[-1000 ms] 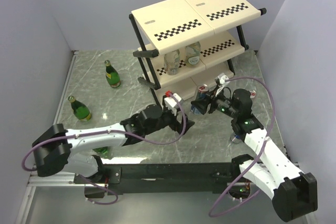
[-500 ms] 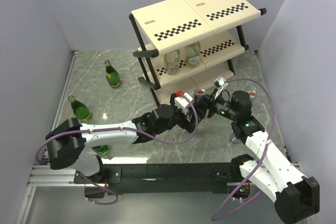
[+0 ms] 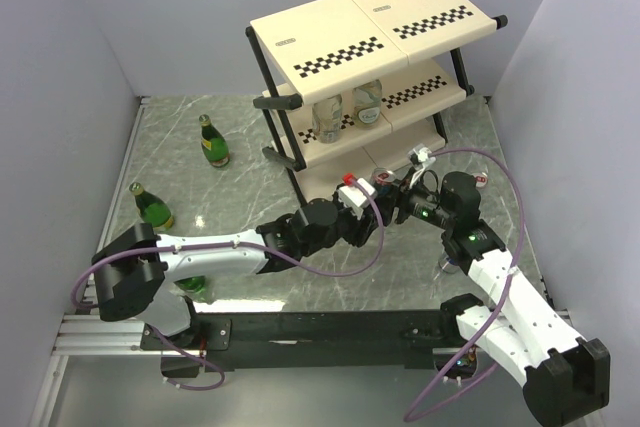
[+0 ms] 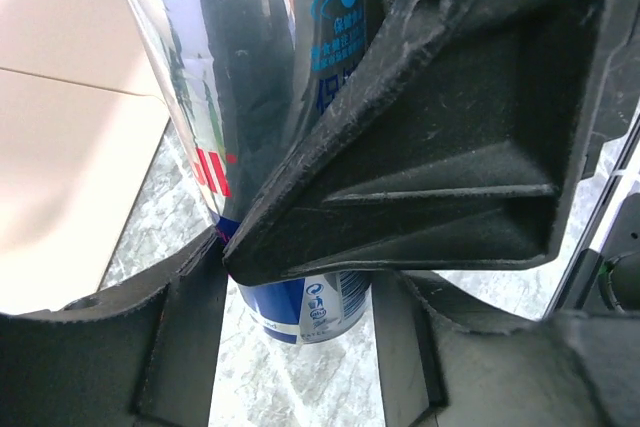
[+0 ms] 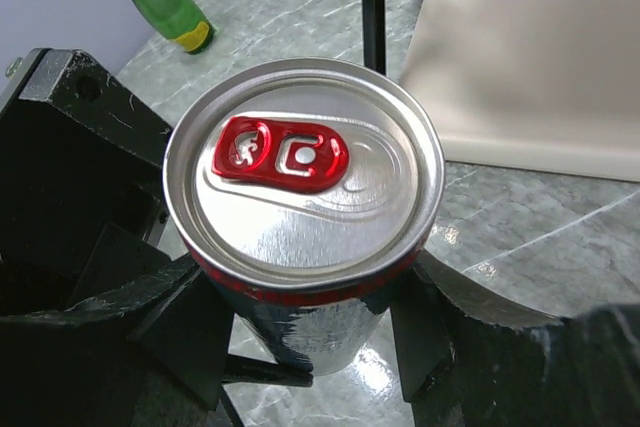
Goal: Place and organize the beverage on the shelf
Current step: Adjust the drink.
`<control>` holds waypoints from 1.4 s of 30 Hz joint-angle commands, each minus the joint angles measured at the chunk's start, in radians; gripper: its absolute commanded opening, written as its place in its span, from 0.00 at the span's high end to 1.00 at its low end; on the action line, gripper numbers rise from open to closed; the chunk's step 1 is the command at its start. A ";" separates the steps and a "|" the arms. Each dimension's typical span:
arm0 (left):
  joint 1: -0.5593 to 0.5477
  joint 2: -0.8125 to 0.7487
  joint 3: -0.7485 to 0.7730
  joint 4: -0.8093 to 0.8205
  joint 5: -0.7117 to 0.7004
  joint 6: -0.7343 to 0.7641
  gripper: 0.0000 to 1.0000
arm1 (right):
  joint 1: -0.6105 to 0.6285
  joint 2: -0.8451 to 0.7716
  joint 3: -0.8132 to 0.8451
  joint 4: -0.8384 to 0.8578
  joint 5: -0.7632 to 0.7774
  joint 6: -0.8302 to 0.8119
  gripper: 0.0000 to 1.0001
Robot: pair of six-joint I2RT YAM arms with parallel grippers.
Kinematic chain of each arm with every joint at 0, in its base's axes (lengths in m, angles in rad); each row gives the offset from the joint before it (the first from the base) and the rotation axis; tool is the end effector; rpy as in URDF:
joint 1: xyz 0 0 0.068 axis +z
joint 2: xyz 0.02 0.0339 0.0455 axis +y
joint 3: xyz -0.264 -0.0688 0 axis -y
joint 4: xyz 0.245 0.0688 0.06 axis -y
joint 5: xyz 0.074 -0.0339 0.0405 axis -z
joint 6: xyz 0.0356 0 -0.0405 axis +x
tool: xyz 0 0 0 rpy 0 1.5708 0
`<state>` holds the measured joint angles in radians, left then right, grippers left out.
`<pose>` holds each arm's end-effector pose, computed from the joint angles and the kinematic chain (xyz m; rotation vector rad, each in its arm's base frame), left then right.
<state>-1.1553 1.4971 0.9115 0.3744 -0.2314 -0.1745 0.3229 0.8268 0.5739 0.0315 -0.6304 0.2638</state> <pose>0.1464 -0.3116 0.2686 0.7106 1.6962 -0.7457 0.1770 0.0814 0.2820 -0.5215 1.7820 0.9764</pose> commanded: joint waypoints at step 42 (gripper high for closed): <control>0.009 -0.023 0.015 -0.081 -0.120 0.356 0.99 | 0.010 -0.020 0.047 -0.015 -0.160 -0.087 0.87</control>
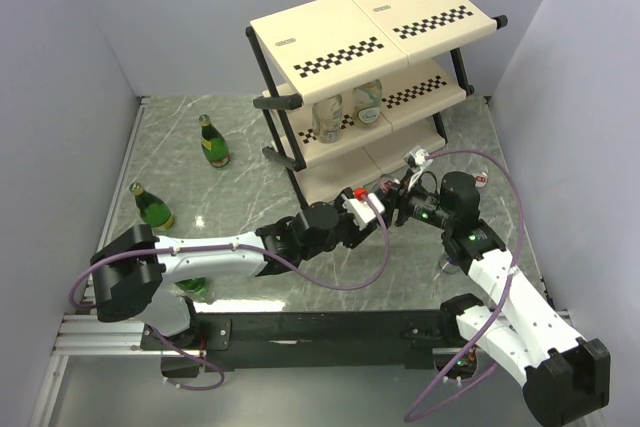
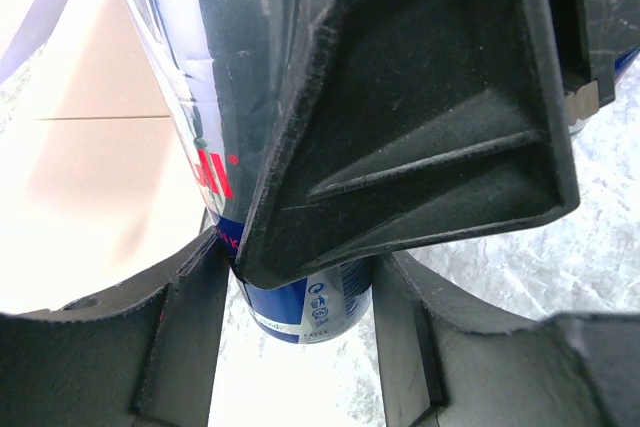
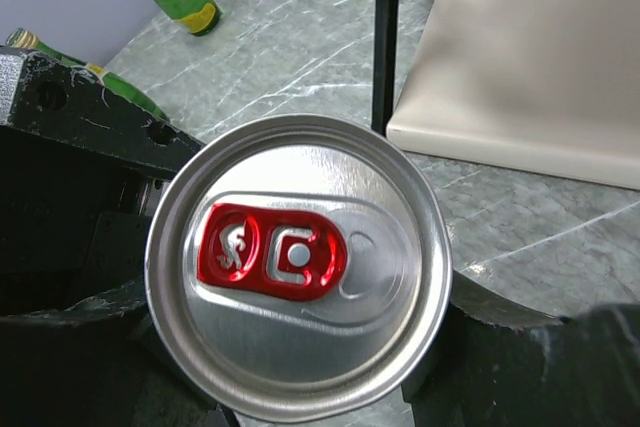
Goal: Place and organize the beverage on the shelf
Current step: Adjust the drink.
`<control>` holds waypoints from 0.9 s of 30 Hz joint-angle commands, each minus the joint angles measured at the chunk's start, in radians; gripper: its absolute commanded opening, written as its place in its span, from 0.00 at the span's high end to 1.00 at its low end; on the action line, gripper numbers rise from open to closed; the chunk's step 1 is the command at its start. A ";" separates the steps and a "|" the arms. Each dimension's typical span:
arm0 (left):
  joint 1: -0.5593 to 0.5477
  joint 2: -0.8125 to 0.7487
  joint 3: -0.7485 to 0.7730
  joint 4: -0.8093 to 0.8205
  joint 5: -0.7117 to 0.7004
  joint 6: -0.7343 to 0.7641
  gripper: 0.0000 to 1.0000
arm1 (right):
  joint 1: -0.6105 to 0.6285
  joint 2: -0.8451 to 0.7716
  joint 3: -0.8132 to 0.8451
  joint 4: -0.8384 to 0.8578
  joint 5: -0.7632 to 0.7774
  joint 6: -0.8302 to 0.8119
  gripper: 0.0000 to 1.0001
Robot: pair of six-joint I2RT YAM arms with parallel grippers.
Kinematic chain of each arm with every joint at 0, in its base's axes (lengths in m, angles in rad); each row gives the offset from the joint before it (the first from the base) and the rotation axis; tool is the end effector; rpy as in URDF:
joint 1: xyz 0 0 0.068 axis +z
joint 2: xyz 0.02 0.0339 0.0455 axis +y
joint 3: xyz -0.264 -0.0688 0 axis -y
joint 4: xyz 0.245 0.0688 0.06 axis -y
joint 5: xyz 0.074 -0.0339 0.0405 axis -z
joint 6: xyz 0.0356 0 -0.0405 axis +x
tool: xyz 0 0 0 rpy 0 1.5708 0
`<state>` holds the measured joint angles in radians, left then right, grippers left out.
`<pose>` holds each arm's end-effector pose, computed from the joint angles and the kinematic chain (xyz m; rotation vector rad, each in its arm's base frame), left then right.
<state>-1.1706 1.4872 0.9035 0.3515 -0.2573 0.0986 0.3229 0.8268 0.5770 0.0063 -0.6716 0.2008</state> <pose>0.1412 -0.3105 0.2667 0.9278 1.5741 -0.5322 0.1753 0.0820 0.2808 -0.6012 1.7696 0.9728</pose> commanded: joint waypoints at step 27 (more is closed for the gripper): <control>0.025 -0.395 -0.068 -0.269 -0.011 -0.130 0.08 | 0.008 0.046 0.057 0.173 0.062 -0.015 1.00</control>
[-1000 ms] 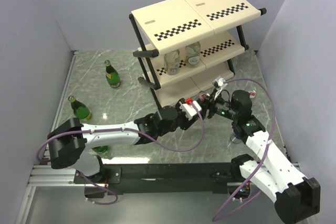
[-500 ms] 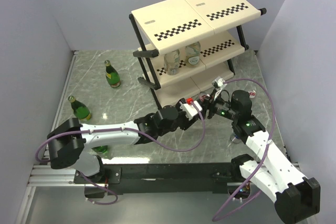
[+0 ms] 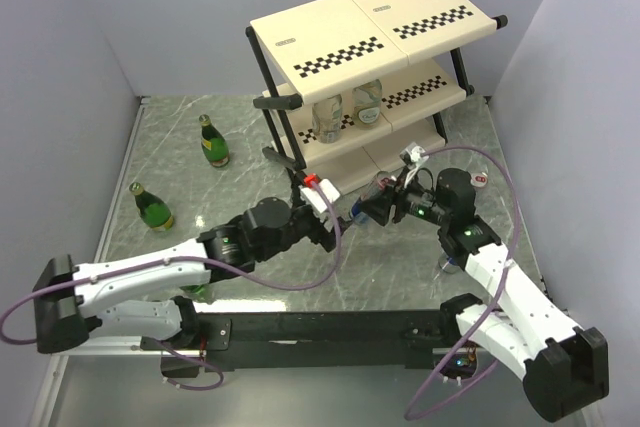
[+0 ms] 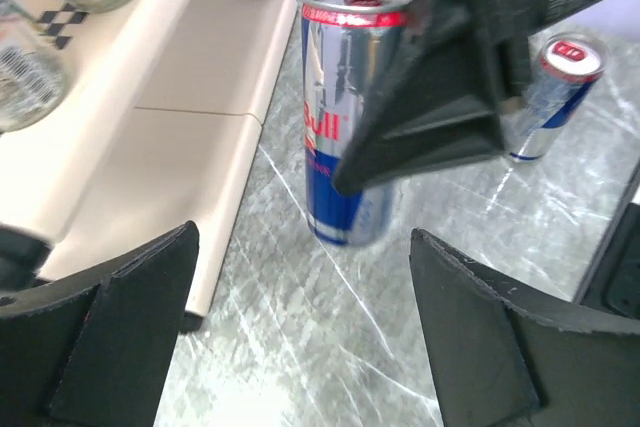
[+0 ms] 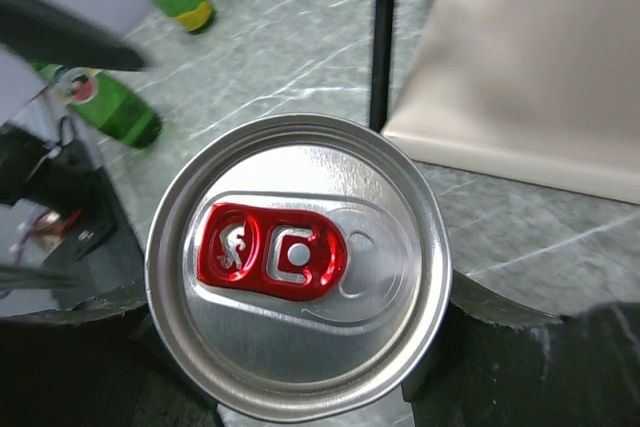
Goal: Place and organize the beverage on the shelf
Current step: Adjust the drink.
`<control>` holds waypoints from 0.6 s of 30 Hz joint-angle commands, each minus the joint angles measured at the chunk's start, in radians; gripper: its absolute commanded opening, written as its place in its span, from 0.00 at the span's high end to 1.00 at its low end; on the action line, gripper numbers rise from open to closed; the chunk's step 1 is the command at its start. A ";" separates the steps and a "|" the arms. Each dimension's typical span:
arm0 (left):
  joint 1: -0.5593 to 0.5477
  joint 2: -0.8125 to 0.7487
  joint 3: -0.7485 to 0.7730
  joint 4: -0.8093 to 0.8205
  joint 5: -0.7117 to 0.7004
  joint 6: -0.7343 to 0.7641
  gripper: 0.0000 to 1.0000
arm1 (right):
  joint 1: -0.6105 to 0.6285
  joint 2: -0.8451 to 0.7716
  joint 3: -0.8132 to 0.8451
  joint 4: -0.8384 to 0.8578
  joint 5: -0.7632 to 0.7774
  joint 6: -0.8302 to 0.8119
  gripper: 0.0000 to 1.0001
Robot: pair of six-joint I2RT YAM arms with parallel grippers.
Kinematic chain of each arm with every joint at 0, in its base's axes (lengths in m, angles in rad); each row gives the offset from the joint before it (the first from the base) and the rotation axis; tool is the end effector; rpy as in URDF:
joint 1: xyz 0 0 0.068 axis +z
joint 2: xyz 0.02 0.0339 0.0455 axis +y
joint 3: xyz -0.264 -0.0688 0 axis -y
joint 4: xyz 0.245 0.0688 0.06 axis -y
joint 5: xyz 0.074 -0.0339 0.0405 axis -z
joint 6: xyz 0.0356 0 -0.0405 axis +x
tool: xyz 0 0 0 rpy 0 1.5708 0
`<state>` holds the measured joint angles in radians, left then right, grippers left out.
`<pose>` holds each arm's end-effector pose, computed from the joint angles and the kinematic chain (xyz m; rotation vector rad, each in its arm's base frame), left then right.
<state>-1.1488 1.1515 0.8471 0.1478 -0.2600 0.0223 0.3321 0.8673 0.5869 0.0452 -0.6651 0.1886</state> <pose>0.1195 -0.2438 0.3215 0.8040 1.5661 -0.6048 0.1823 0.0861 0.2809 -0.6164 1.7555 0.9636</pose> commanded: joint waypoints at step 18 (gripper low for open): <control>0.006 -0.654 -0.189 -0.314 -0.337 -0.079 0.00 | 0.065 0.403 0.116 0.433 0.558 -0.138 1.00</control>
<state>-1.1469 0.5282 0.6819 -0.1730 -0.5369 -0.0463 0.3805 1.2495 0.6029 0.3244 -0.2001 0.1020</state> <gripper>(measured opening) 0.995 0.622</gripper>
